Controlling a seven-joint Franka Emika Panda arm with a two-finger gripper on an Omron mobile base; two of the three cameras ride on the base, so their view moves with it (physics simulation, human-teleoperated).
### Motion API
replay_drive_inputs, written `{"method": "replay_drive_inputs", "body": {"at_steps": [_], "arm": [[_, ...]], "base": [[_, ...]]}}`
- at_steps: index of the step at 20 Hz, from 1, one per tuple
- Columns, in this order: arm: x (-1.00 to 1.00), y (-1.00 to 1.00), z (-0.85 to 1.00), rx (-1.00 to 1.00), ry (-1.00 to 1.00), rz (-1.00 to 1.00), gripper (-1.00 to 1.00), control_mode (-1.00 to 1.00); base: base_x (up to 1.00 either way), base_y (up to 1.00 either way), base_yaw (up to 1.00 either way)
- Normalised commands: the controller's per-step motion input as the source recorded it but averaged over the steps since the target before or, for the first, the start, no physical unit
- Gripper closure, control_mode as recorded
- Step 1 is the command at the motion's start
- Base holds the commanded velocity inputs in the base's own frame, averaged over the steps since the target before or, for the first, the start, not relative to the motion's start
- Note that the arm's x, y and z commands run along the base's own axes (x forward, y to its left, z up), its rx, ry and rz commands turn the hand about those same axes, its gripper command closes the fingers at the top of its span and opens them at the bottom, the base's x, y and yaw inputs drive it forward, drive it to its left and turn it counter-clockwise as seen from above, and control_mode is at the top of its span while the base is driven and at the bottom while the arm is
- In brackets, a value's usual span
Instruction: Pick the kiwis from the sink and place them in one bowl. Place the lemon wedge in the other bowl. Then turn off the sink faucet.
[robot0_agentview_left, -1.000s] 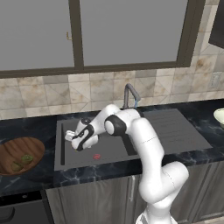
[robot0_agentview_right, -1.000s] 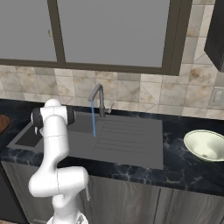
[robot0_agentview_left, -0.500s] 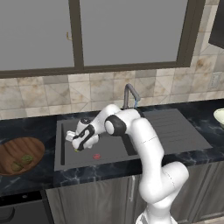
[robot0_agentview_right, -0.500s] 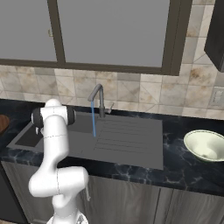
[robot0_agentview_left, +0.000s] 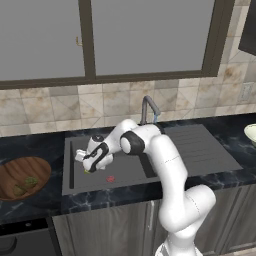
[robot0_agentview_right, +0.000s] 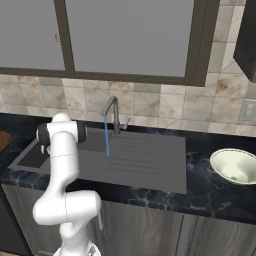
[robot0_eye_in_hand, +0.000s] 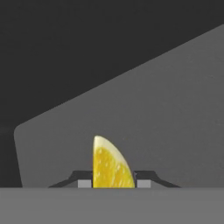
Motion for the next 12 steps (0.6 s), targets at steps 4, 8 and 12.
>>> {"method": "replay_drive_inputs", "body": {"at_steps": [4, 8, 12], "arm": [[-0.24, -0.13, 0.43, 0.01, 0.00, 0.00, 1.00, -1.00], [-0.27, -0.23, 0.64, 0.01, 0.00, 0.00, 1.00, -1.00], [-0.28, -0.24, 0.75, 0.00, 0.00, 0.00, 1.00, -1.00]], "base": [[0.00, 0.00, 0.00], [0.00, 0.00, 0.00], [0.00, 0.00, 0.00]]}}
